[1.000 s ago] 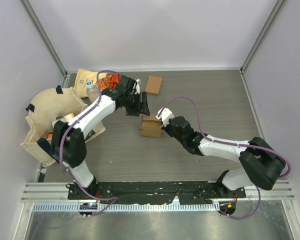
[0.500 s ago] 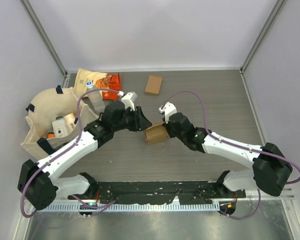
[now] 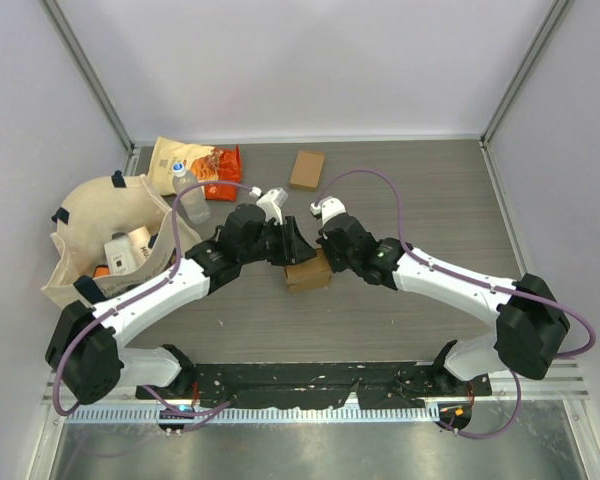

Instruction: Fold the paper box

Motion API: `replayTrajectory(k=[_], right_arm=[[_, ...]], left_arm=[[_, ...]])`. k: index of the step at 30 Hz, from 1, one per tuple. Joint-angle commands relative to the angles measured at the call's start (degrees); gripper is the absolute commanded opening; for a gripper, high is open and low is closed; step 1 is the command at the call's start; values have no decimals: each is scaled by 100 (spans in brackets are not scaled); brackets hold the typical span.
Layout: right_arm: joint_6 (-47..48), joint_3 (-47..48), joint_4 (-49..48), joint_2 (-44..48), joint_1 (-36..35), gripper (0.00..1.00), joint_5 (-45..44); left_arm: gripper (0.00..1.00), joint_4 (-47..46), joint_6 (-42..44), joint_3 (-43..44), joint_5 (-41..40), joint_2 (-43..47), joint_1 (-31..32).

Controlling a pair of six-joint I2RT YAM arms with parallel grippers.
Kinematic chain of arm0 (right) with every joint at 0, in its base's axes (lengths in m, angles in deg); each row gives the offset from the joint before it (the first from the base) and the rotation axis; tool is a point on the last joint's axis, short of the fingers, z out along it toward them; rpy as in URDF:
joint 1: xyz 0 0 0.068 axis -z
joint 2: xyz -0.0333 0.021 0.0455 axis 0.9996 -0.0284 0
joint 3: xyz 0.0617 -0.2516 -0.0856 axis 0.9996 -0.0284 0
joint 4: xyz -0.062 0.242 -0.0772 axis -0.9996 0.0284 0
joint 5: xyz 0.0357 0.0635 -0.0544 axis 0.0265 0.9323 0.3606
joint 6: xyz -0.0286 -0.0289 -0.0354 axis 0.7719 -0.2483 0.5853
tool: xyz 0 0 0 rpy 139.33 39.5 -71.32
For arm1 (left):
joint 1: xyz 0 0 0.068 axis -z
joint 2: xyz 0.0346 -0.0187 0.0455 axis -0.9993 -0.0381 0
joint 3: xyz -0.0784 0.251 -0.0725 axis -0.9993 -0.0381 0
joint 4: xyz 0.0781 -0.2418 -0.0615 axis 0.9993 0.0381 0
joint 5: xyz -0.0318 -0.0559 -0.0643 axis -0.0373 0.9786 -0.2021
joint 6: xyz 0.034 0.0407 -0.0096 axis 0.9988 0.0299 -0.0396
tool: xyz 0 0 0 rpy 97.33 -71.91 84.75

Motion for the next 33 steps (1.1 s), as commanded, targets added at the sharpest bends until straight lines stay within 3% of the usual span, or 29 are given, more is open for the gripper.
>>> replayTrajectory(k=[1, 4, 8, 15, 23, 33], right_arm=[[-276, 336, 355, -32, -27, 1, 126], [-294, 450, 495, -111, -27, 1, 196], [-337, 581, 706, -156, -36, 1, 249], [-381, 696, 821, -165, -45, 1, 319], [-469, 810, 952, -147, -45, 1, 478], [-531, 1179, 1357, -322, -53, 1, 864]], left_arm=[[35, 57, 225, 162, 71, 237, 3], [19, -128, 199, 118, 431, 307, 73], [12, -392, 243, -83, 485, 299, 423], [1, -436, 190, -278, -244, -202, 732], [0, -313, 67, -348, -1061, -395, 733], [0, 47, -21, -295, -1421, -641, 732]])
